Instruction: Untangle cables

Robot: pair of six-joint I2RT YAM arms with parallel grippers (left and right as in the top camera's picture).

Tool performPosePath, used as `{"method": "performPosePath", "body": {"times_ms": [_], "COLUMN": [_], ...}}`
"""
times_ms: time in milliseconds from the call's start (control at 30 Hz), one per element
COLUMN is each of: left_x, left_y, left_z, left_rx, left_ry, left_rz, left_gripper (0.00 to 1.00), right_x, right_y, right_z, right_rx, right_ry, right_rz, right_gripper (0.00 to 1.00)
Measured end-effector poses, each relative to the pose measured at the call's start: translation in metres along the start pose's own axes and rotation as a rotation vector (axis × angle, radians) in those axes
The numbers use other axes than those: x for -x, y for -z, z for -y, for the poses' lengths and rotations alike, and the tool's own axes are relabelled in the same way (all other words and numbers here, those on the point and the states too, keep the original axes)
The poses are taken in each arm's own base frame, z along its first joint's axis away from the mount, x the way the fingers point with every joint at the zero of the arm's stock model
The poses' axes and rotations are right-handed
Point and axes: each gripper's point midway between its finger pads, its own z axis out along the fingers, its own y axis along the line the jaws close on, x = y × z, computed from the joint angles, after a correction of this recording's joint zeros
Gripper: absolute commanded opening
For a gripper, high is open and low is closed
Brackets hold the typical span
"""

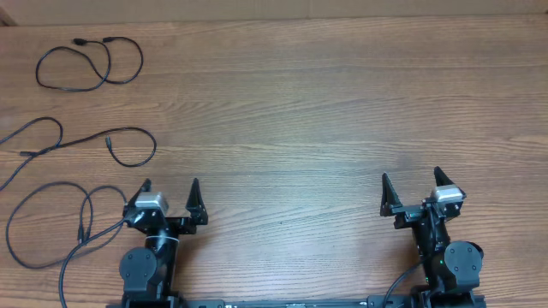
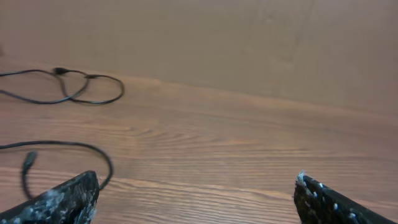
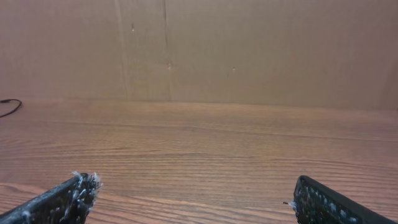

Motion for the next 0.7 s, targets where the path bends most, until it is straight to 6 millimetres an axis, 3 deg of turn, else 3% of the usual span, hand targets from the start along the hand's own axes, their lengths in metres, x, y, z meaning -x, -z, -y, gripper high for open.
{"method": "performPosePath", "body": {"times_ms": [700], "left_x": [0.0006], "left_y": [0.0003], "left_z": [-0.0100], "left_rx": [0.058], "left_ry": [-0.184], "left_rz": [0.000], "left_gripper": [0.99], "right_x": [0.0001], "right_y": [0.0000], "right_z": [0.0000], "right_rx": [0.000], "right_ry": [0.000], "right_rz": [0.000], "right_gripper": [1.00]}}
